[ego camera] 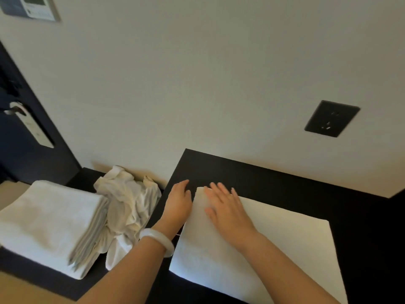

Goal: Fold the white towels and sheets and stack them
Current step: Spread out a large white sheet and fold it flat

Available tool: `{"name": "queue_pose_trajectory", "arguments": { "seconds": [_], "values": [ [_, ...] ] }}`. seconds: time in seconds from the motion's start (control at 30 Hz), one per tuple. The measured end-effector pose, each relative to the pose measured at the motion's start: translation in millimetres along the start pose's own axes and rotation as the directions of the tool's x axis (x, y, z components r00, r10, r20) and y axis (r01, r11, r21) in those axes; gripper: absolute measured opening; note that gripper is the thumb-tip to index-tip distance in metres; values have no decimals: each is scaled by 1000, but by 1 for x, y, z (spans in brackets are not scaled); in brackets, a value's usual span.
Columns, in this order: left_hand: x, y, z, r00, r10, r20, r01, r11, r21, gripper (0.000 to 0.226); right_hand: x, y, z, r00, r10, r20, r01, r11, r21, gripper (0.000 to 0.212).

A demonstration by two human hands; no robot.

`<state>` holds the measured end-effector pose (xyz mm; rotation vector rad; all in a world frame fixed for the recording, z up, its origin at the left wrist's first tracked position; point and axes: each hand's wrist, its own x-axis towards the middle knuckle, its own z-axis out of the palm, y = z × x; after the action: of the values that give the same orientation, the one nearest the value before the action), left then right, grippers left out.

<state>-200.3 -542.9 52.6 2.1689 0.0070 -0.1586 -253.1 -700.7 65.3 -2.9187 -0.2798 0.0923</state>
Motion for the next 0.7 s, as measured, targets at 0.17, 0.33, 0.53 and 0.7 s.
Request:
{"name": "queue_pose_trajectory", "arguments": {
  "seconds": [0.17, 0.33, 0.53, 0.7],
  "values": [
    [-54, -27, -35, 966, -230, 114, 249, 949, -195, 12, 20, -13, 27, 993, 88, 74, -82, 994, -77, 55],
    [-105, -41, -57, 910, -165, 380, 209, 975, -76, 6, 25, -13, 31, 994, 108, 21, -105, 990, -98, 59],
    [-123, -42, -65, 916, -108, 387, 190, 965, -181, 23, 22, -14, 30, 994, 113, -7, -113, 987, -111, 54],
    [-116, -41, -59, 909, -109, 401, 174, 976, -128, 24, 19, -13, 31, 994, 103, -28, -106, 989, -100, 51]
  ]
}}
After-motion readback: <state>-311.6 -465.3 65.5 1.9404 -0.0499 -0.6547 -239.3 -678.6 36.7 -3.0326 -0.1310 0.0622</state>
